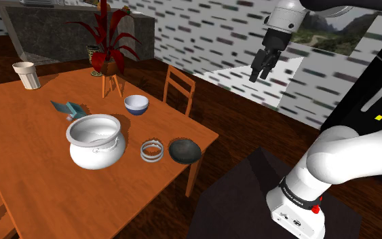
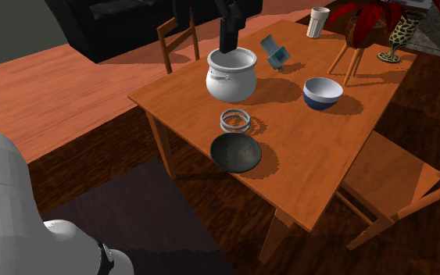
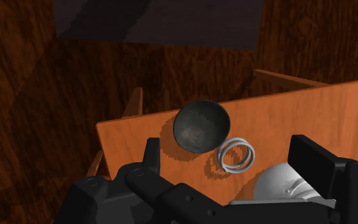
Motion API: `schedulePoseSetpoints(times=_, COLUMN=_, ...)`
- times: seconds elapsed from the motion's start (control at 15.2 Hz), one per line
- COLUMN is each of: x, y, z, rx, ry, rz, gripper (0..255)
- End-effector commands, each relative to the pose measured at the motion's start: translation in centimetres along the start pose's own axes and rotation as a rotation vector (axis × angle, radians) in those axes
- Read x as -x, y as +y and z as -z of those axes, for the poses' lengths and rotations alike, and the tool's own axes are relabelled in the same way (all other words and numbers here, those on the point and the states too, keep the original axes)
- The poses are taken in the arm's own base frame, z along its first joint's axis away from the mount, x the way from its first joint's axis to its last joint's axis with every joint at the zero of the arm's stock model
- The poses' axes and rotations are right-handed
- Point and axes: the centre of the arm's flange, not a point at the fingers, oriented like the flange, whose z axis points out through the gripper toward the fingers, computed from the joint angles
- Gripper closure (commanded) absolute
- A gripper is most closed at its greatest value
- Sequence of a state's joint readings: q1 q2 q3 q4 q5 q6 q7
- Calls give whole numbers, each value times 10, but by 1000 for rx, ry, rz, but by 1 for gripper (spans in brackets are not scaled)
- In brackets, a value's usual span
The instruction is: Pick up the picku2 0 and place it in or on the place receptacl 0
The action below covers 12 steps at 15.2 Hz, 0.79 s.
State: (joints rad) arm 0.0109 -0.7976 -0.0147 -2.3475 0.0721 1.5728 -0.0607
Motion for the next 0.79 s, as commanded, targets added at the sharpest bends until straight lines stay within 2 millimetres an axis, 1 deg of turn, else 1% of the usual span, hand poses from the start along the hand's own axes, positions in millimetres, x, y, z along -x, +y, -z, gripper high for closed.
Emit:
schedulePoseSetpoints(times=0.0, x=0, y=0, z=0, rx=0, ry=0, rz=0, gripper=0)
schedulePoseSetpoints(times=0.73, x=-79, y=-33, z=-118, rx=-3, ry=-9, rz=15, gripper=0)
